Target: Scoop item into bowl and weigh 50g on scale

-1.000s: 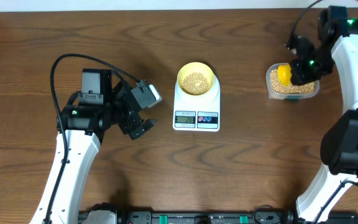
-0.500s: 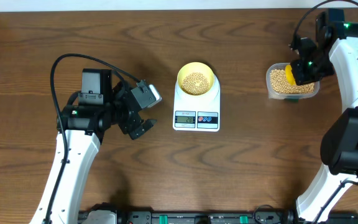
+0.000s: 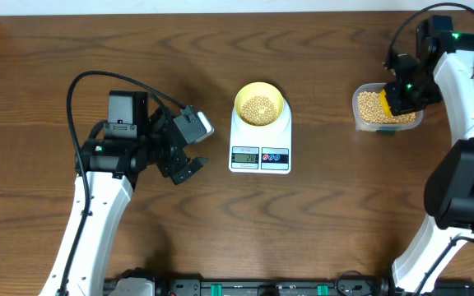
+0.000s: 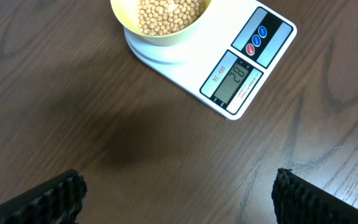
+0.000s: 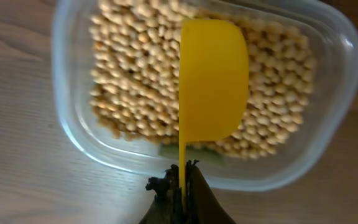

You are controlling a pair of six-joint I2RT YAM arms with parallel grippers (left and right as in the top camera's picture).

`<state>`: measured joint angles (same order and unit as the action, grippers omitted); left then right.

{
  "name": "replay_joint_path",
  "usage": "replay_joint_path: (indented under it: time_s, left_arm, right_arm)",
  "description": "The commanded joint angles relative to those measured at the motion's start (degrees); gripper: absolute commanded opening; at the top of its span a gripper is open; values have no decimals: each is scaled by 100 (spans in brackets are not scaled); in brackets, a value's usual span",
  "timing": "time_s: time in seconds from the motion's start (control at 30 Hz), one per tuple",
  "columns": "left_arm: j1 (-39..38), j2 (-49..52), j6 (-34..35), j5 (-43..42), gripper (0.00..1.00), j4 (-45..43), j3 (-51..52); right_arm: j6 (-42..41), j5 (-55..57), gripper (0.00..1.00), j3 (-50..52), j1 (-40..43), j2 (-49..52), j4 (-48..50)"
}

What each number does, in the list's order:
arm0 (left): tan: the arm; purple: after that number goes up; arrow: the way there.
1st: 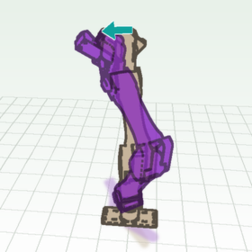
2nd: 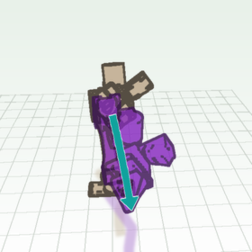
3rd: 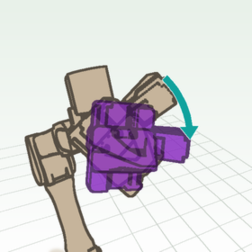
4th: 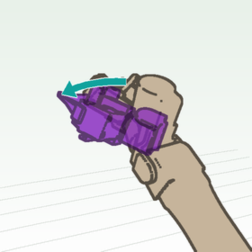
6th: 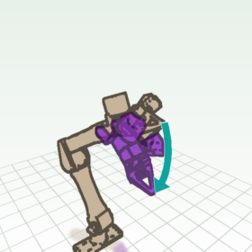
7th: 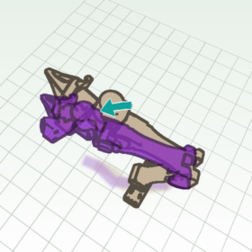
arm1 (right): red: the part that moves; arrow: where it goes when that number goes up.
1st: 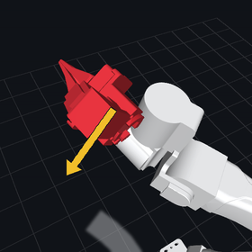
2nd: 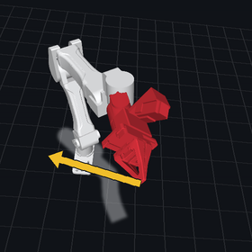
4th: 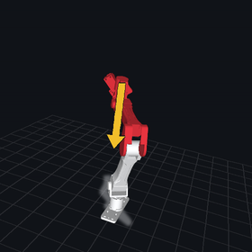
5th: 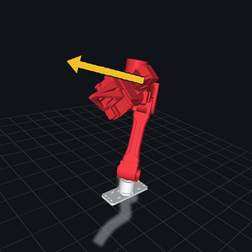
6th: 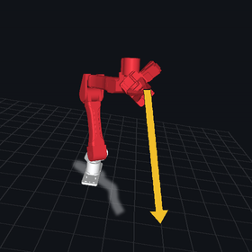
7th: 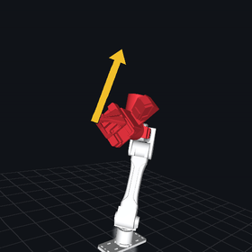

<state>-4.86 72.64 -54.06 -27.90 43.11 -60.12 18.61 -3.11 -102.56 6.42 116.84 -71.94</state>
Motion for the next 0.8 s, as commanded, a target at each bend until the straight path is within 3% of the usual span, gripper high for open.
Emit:
replay_joint_path:
  time_s: [0.0,0.77]
  left_arm:
    - [24,35,-55,35,98,13,50]
    - [24,35,-55,35,98,13,50]
  right_arm:
    - [26,-503,1,37,-13,70,15]
    - [181,-1506,1,68,-4,313,-153]
